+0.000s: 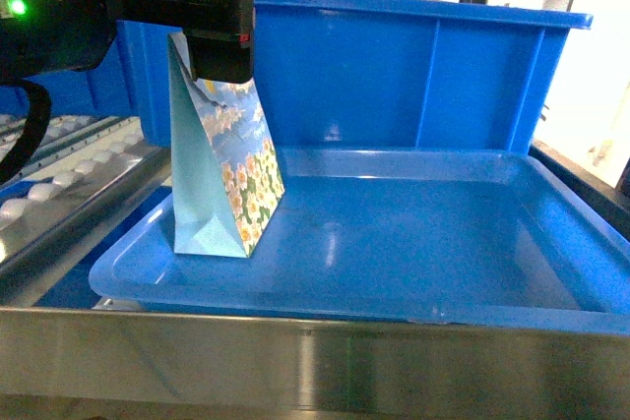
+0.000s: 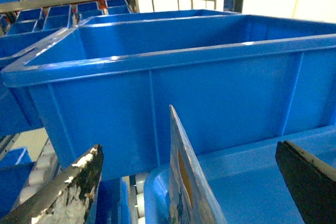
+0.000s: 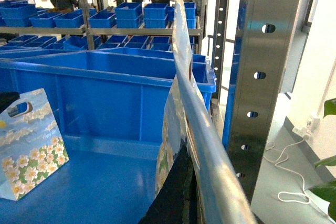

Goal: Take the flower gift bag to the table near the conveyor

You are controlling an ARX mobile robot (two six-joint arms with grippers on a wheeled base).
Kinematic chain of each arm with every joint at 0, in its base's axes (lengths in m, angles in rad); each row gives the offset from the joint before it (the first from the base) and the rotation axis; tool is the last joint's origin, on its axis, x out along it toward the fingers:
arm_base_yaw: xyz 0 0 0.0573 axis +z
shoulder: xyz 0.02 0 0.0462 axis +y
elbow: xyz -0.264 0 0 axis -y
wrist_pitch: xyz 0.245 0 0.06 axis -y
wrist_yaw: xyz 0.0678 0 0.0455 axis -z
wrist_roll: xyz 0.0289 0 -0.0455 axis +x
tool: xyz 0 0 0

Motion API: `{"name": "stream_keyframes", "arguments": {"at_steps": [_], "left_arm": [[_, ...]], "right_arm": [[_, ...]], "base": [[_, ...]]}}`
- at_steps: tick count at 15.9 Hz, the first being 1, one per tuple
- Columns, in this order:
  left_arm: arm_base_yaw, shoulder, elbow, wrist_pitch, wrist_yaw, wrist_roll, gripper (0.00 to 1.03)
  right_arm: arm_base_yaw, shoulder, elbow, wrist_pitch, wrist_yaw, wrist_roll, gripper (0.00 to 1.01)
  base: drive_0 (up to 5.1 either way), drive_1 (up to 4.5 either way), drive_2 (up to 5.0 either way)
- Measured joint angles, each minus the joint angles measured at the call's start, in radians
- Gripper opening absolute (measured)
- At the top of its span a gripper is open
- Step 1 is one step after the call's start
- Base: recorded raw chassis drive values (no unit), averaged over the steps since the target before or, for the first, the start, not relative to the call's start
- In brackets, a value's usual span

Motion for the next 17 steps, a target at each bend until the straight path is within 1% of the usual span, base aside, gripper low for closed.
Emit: {"name": "stream_keyframes", "arguments": {"at_steps": [3,4,8,10,11,12,14,15,16,17], "left_arm": [[-0.003,0.073,0.076,-0.043,0.008,-0.039,0.98],[-0.01,0.092,0.094,-0.071,0.019,-0.043,0.98],[-0.035,0.11,0.112,-0.084,0.011,-0.045,0.98],[-0.033,0.116,0.114,-0.106,0.012,-0.046,0.98],[-0.033,0.116,0.116,-0.11,0.012,-0.046,0.92],[-0.035,0.116,0.121,-0.116,0.013,-0.045,0.81],[-0.04,0.116,0.123,-0.147,-0.009,-0.044,0.51],[-0.036,0.117,0.122,-0.148,-0.008,-0.045,0.36],[-0.03,0.117,0.116,-0.146,-0.011,-0.046,0.23],[-0.025,0.117,0.109,-0.143,-0.013,-0.046,0.14]], "right_arm": [[0.0,0.0,0.0,0.0,0.0,0.0,0.02],[0.0,0.0,0.0,0.0,0.0,0.0,0.02],[0.0,0.0,0.0,0.0,0.0,0.0,0.02],[0.0,0.0,0.0,0.0,0.0,0.0,0.02],[0.0,0.0,0.0,0.0,0.0,0.0,0.02],[0.0,0.0,0.0,0.0,0.0,0.0,0.02],[0.0,0.0,0.0,0.0,0.0,0.0,0.02],[0.0,0.0,0.0,0.0,0.0,0.0,0.02],[0.0,0.0,0.0,0.0,0.0,0.0,0.02],[0.0,0.0,0.0,0.0,0.0,0.0,0.02]], "base": [[0.0,0.0,0.0],[0.0,0.0,0.0],[0.0,0.0,0.0],[0.0,0.0,0.0],[0.0,0.0,0.0],[0.0,0.0,0.0],[0.0,0.0,0.0],[0.0,0.0,0.0],[0.0,0.0,0.0],[0.0,0.0,0.0]]}}
